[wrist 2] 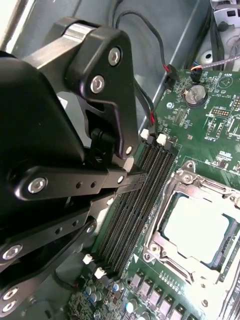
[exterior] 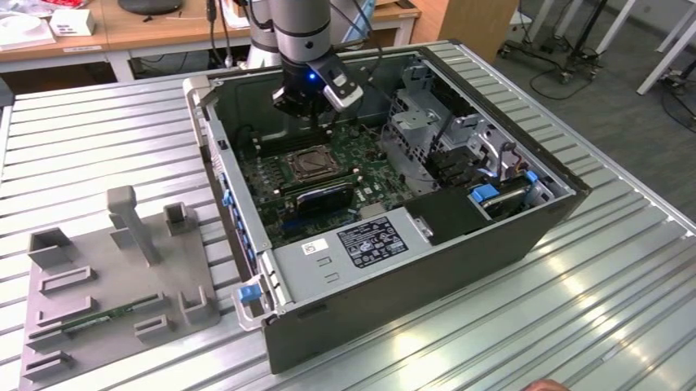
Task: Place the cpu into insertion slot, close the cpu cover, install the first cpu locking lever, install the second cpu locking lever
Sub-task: 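Install the first cpu locking lever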
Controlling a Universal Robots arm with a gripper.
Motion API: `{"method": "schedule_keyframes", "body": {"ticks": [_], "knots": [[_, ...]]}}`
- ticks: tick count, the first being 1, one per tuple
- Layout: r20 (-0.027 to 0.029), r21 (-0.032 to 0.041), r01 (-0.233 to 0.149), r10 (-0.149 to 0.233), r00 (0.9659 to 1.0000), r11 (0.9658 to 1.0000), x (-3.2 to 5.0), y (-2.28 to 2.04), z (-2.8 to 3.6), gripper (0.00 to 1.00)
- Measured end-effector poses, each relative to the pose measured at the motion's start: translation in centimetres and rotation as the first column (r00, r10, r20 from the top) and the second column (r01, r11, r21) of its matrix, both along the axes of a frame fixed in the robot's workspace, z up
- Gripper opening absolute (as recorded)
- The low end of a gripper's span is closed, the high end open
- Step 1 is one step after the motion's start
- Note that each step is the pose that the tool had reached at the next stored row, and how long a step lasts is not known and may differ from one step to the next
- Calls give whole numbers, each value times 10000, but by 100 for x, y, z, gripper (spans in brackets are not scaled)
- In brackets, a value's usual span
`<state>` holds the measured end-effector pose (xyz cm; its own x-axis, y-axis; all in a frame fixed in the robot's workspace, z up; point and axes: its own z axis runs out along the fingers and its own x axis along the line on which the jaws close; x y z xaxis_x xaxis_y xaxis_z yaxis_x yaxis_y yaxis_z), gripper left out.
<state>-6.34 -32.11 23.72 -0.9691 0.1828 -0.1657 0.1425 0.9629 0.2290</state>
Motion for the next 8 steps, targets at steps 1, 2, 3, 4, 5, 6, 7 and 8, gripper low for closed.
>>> {"method": "schedule_keyframes", "body": {"ticks": [1, 2, 3, 4, 5, 6, 7, 8], "knots": [[0, -2, 0, 0, 10000, 10000, 0, 0, 0, 11], [0, -2, 0, 0, 10000, 10000, 0, 0, 0, 11], [0, -3, 1, -1, 10000, 10000, 0, 0, 0, 11], [0, -4, 2, -2, 10000, 10000, 0, 0, 1, 11], [0, -3, 1, -1, 10000, 10000, 0, 0, 1, 11], [0, -4, 1, -1, 10000, 10000, 0, 0, 1, 11], [-15, -51, 1, -2, 10000, 10000, -1, 0, 1, 11], [-66, -197, 2, -3, 10000, 9998, -1, 0, 1, 11]]}}
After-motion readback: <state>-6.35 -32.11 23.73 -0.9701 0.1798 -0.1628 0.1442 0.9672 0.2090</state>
